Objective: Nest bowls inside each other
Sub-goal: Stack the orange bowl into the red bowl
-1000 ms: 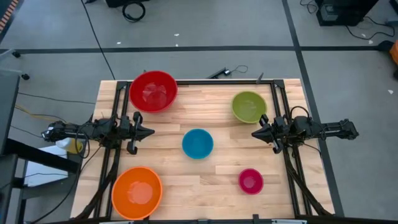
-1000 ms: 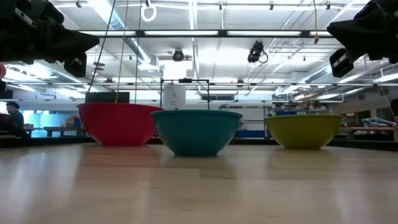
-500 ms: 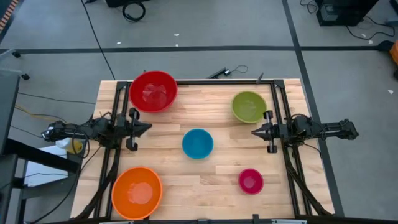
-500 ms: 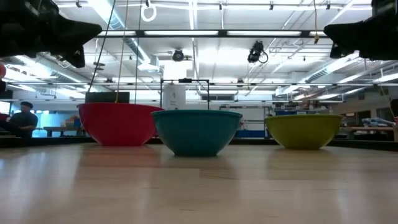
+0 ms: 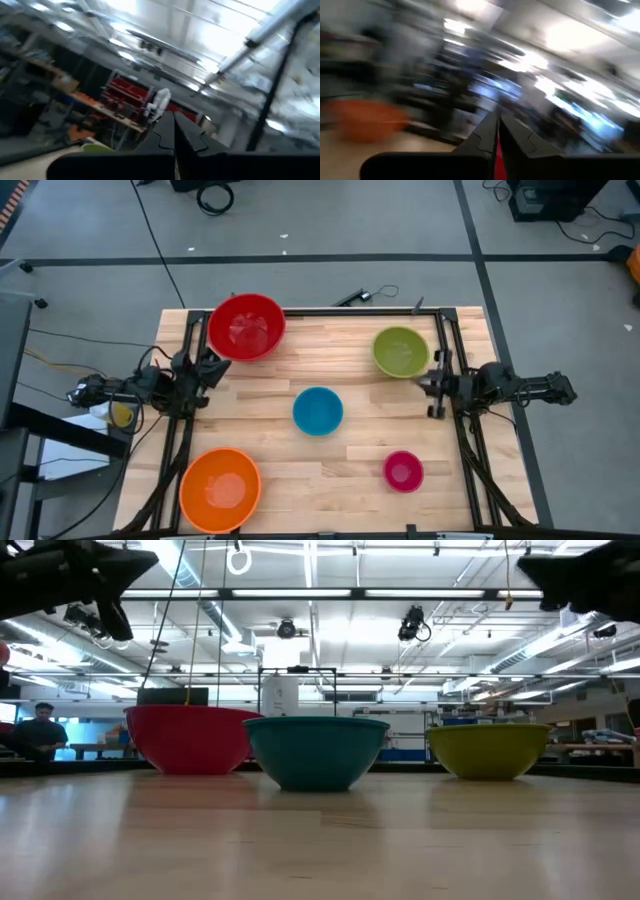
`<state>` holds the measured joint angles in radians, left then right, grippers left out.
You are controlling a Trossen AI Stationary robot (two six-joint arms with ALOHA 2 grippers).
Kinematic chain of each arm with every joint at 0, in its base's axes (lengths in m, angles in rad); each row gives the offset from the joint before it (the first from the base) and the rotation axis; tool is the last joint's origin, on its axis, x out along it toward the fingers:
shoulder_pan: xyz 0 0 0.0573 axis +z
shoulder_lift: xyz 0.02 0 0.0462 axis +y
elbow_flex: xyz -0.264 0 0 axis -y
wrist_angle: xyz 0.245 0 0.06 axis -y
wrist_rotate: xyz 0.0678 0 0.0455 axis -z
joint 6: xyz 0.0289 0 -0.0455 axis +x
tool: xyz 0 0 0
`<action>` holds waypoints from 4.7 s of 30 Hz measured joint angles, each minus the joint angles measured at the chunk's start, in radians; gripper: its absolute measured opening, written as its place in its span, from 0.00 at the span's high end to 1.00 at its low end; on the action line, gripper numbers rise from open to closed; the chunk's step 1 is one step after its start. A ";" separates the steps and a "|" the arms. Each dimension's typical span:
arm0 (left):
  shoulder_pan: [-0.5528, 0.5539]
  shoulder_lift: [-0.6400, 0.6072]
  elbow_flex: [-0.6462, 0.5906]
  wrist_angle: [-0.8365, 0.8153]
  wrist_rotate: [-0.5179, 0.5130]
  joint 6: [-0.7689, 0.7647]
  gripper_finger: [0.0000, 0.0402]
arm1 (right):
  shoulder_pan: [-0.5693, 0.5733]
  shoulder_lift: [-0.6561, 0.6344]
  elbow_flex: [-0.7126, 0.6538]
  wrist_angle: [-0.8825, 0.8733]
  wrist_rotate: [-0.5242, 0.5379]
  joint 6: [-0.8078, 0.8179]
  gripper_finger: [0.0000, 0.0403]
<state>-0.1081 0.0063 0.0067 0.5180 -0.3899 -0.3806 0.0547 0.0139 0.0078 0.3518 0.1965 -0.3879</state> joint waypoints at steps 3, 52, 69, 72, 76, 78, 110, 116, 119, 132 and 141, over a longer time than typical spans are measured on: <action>0.000 0.001 0.000 -0.013 -0.051 -0.097 1.00 | -0.016 0.000 0.001 0.019 0.357 0.238 0.93; 0.206 0.617 0.354 -0.489 0.025 -0.389 0.69 | -0.257 0.966 0.615 -0.779 0.036 1.662 0.99; 0.336 0.696 0.435 -0.483 0.235 -0.257 0.69 | -0.419 0.973 0.710 -0.727 -0.223 1.311 0.77; 0.336 0.696 0.440 -0.473 0.216 -0.192 0.69 | -0.406 0.977 0.710 -0.578 -0.225 1.204 0.73; 0.336 0.696 0.440 -0.467 0.183 -0.112 0.69 | -0.381 1.002 0.710 -0.396 -0.223 1.068 0.71; 0.336 0.696 0.440 -0.456 0.182 -0.097 0.69 | -0.374 1.020 0.710 -0.341 -0.219 1.077 0.71; 0.311 0.754 0.439 -0.341 0.243 -0.085 0.69 | -0.267 1.122 0.980 -0.671 -0.062 0.999 0.71; 0.293 0.753 0.439 -0.381 0.327 -0.075 0.67 | -0.180 1.126 0.980 -0.838 0.024 1.125 0.71; 0.270 0.753 0.439 -0.393 0.334 -0.052 0.62 | -0.113 1.133 0.980 -0.810 0.081 1.198 0.71; 0.252 0.753 0.439 -0.384 0.438 -0.023 0.50 | 0.083 1.276 0.983 -0.714 0.206 1.388 0.71; 0.308 0.812 0.464 -0.355 0.520 0.011 0.50 | 0.056 1.310 1.088 -0.890 0.234 1.342 0.72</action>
<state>0.1997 0.8182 0.4706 0.1628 0.1305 -0.3692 0.1112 1.3237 1.0957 -0.5384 0.4306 0.9546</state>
